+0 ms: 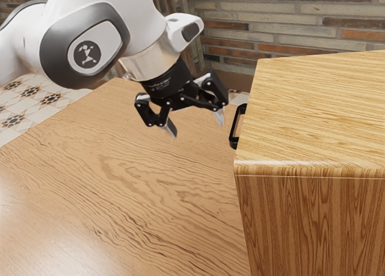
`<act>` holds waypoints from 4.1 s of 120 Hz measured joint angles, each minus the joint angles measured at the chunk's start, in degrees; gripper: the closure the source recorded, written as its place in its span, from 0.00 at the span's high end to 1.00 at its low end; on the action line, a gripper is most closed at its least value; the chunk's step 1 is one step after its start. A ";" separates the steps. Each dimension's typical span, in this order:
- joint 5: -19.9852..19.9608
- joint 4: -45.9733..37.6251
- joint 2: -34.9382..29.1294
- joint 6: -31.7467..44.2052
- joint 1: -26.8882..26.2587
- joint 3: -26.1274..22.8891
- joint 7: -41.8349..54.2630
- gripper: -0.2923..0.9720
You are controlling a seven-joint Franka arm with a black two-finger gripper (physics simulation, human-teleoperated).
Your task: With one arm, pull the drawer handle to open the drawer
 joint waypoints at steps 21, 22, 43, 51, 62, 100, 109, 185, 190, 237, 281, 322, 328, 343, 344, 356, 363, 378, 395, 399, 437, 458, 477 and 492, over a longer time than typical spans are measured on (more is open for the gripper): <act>-0.04 0.00 0.08 2.78 -0.14 -0.55 2.19 0.77; -0.05 0.00 0.09 2.88 -0.13 -0.56 2.28 0.77; -0.07 0.11 0.85 4.48 0.00 -0.95 3.90 0.77; -0.08 0.34 1.51 4.97 0.43 -0.97 4.41 0.77; -0.08 0.45 1.86 5.47 0.98 -1.23 5.03 0.77; -0.10 0.03 2.16 6.86 0.87 -2.55 6.32 0.67; 0.03 -0.06 2.04 7.00 1.04 -2.56 6.44 0.60; 0.47 -4.07 0.71 9.25 1.24 -2.52 6.62 0.43; 0.53 -4.15 0.65 9.34 1.37 -2.50 6.63 0.43; 0.92 -4.93 -0.11 9.68 3.75 -2.45 6.67 0.42; 1.16 -5.64 -0.36 9.71 4.72 -2.36 6.57 0.42; 1.38 -6.74 -1.51 9.92 5.96 -2.43 6.68 0.42; 1.35 -6.99 -1.66 9.98 6.14 -2.45 6.75 0.43; 1.43 -7.55 -2.39 10.02 6.55 -2.46 6.84 0.43; 1.42 -7.59 -2.43 10.03 6.58 -2.47 6.86 0.43; 1.19 -8.22 -2.96 10.17 7.15 -2.51 7.07 0.43; 1.10 -8.40 -3.06 10.24 7.29 -2.41 7.21 0.43; 1.41 -8.71 -3.32 10.19 7.98 -2.36 7.29 0.43; 1.75 -8.80 -3.48 10.08 8.90 -2.35 7.21 0.43; 1.75 -8.86 -3.57 10.08 9.16 -2.35 7.22 0.43; 1.93 -10.63 -5.21 9.89 11.04 -2.49 6.97 0.42; 1.96 -11.58 -6.01 9.85 11.82 -2.48 6.76 0.42; 2.01 -12.48 -6.84 9.85 12.60 -2.46 6.65 0.42; 1.96 -13.42 -7.62 9.83 13.19 -2.36 6.57 0.42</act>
